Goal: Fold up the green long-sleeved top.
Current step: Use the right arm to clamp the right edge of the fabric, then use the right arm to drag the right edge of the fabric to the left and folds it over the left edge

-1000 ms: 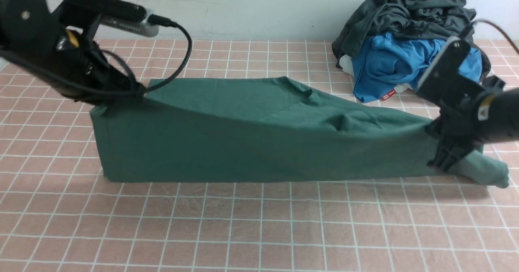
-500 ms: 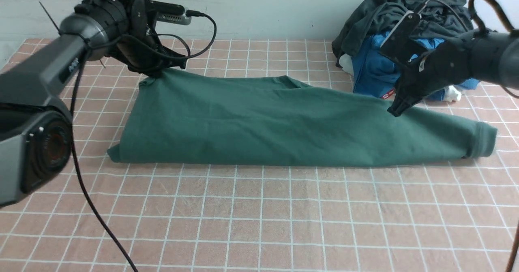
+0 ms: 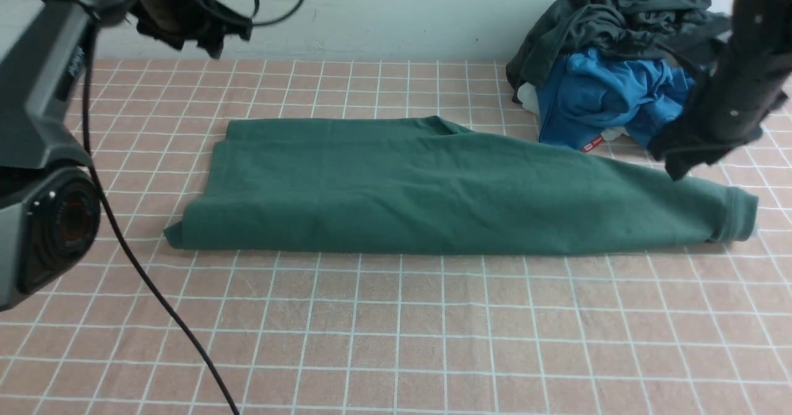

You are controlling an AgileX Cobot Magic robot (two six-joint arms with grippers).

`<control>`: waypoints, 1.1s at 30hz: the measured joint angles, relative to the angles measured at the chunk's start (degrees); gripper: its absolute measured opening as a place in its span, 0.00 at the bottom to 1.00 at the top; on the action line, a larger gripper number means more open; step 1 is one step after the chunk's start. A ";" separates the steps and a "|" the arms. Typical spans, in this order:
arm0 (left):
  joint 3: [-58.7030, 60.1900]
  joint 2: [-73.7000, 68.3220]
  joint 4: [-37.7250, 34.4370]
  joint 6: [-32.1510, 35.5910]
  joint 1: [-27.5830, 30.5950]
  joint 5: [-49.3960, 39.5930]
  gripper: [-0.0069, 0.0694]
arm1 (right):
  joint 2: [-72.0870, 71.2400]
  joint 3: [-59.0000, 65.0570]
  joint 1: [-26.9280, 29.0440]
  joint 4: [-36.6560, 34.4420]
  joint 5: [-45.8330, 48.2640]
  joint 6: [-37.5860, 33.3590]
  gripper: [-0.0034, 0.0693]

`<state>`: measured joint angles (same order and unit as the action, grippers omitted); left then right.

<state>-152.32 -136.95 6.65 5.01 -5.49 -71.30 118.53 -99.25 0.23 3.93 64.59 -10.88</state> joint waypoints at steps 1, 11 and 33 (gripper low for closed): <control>0.47 3.34 -3.15 0.97 0.05 -0.35 0.50 | 0.72 1.95 2.85 -3.93 0.13 0.00 0.55; 20.76 29.38 -12.94 5.08 -0.08 -0.75 0.38 | 2.99 5.80 12.04 -4.24 -8.82 8.23 0.56; 95.81 80.73 -0.89 -4.18 -0.08 9.92 0.38 | -0.85 -0.53 12.51 -0.20 2.44 1.82 0.06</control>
<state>-56.51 -56.22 5.76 0.83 -5.57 -61.38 117.69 -99.78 12.73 3.72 67.04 -9.06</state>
